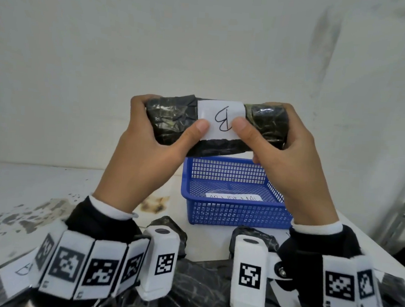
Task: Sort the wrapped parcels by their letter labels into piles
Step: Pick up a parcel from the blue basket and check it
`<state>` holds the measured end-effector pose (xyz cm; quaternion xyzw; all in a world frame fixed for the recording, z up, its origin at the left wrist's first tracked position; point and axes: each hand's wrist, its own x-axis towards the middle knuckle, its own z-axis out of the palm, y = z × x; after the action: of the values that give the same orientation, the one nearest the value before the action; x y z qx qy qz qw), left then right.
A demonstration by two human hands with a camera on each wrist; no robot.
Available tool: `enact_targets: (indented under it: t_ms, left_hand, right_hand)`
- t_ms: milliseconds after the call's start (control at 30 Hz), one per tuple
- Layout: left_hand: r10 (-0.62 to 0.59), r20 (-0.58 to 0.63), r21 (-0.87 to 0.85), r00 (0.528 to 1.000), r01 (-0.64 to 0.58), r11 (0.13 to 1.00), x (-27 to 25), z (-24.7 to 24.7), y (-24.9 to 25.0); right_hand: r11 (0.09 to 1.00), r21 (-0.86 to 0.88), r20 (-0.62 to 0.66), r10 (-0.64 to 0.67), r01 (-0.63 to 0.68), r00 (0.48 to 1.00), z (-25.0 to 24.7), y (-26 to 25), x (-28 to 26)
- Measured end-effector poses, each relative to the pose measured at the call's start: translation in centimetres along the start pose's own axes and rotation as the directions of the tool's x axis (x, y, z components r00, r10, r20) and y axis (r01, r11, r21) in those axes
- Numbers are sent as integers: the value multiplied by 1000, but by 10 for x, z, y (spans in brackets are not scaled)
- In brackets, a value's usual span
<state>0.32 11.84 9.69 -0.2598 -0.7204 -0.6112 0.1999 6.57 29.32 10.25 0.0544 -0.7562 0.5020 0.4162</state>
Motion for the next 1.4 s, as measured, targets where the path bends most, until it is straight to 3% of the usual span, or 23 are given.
enact_targets:
  t_ms: [267,433,633,1033,1400]
  left_hand:
    - [-45,34,50,998,43,998,-2,-1,3]
    - [-41,73,12,996,41,999,-2,-1,3]
    - [-37,38,-64,999,39,997,-2,3,2]
    - [-26,-21,-100,999,24,995,1,-2,0]
    - [-62,20,-171,998,65,983,4,-4,-2]
  right_hand:
    - [995,99,23,25,-27,999,-9,-3,1]
    - [990,124,27,62,-65,998,-11,-1,2]
    - [985,156,21,73,-76,997,-16,-2,2]
    - [985,152,56,70,-77,996,-7,-6,0]
    - [992,88,53,83,-88,995,-12,-1,1]
